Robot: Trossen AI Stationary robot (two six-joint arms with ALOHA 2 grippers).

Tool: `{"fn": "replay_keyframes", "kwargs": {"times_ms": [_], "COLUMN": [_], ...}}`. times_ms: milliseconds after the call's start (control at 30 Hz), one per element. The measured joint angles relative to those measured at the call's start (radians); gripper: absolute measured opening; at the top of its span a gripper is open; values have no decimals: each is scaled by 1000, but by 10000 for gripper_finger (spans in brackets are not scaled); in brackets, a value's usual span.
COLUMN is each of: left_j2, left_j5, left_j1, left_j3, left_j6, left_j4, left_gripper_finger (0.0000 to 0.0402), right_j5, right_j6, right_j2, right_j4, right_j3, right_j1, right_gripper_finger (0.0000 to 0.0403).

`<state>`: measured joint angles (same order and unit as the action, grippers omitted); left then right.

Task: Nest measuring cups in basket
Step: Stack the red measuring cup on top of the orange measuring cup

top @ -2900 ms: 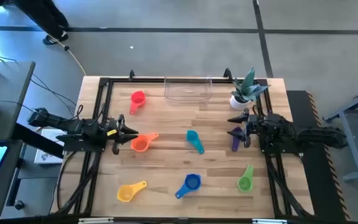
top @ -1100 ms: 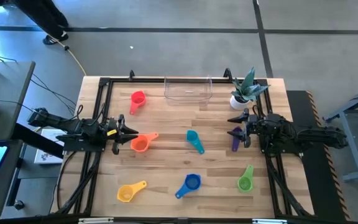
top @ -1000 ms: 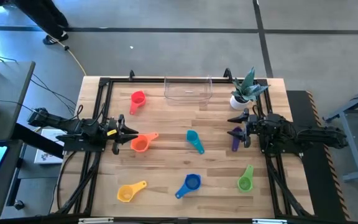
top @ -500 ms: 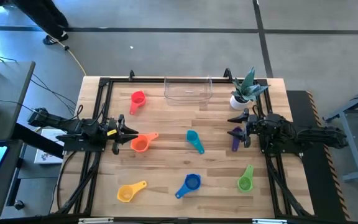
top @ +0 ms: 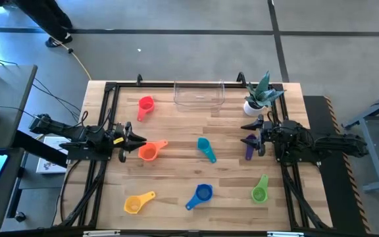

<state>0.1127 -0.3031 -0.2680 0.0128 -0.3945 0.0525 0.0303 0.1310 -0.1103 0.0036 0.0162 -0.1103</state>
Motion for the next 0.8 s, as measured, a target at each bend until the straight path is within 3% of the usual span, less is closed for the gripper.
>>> {"fn": "replay_keyframes", "kwargs": {"times_ms": [200, 333, 800], "left_j2": [0, 0, 0], "left_j5": [-169, -241, -284], "left_j1": [0, 0, 0], "left_j3": [0, 0, 42], "left_j6": [-283, -297, -273], "left_j4": [20, 29, 99], "left_gripper_finger": [74, 74, 74], "right_j5": [0, 0, 0], "right_j6": [0, 0, 0], "right_j2": [0, 0, 0], "right_j4": [0, 0, 0], "right_j3": [0, 0, 0], "right_j1": [0, 0, 0], "right_gripper_finger": [288, 288, 288]}}
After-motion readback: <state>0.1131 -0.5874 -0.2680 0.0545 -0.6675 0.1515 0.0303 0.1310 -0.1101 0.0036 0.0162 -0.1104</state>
